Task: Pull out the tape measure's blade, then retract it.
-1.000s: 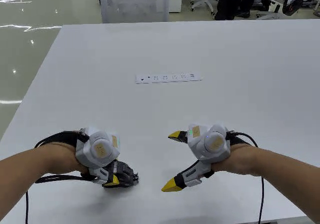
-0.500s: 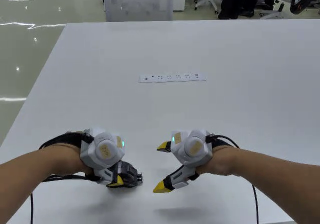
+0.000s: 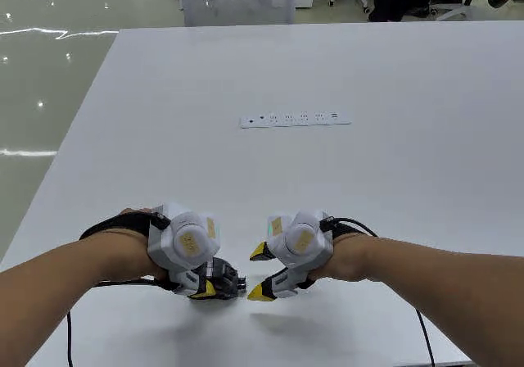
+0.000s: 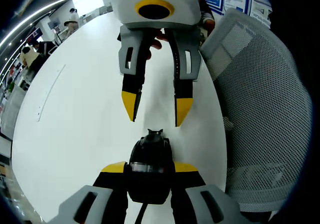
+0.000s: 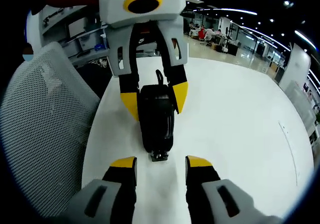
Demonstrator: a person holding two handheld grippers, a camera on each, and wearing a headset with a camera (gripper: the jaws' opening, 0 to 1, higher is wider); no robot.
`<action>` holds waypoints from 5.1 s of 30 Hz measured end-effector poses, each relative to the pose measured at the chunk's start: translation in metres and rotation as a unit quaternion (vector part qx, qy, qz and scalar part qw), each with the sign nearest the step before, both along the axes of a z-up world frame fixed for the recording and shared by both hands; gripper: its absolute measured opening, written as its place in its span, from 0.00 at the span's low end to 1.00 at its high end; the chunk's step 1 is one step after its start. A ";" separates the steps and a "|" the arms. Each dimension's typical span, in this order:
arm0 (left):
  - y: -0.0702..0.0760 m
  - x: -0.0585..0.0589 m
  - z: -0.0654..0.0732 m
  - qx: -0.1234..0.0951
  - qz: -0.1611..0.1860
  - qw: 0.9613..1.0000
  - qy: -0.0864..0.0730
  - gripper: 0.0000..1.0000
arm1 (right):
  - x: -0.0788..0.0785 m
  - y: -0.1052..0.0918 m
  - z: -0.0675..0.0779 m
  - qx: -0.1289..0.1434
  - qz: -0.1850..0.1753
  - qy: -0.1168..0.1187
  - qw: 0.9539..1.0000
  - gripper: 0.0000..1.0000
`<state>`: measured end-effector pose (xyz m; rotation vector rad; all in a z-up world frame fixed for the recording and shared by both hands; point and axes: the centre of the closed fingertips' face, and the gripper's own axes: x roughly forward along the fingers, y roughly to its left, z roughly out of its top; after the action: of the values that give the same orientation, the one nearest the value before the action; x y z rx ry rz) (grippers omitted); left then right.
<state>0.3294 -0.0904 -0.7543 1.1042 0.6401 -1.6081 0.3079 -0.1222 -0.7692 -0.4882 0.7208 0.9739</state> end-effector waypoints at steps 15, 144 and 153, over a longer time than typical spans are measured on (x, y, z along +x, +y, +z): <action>0.000 0.000 0.000 0.000 0.005 1.000 0.002 0.29 | 0.006 0.010 -0.019 0.002 0.009 0.022 1.000 0.16; 0.000 0.001 0.000 -0.035 0.027 0.999 0.013 0.30 | -0.013 -0.040 -0.027 -0.008 -0.011 0.041 0.999 0.13; -0.001 0.000 0.000 -0.030 0.025 0.999 0.012 0.30 | -0.017 -0.045 -0.027 0.000 -0.018 0.043 0.999 0.13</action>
<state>0.3298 -0.0910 -0.7545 1.0180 0.6263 -1.5909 0.2911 -0.1676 -0.7966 -0.4342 0.8046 0.9652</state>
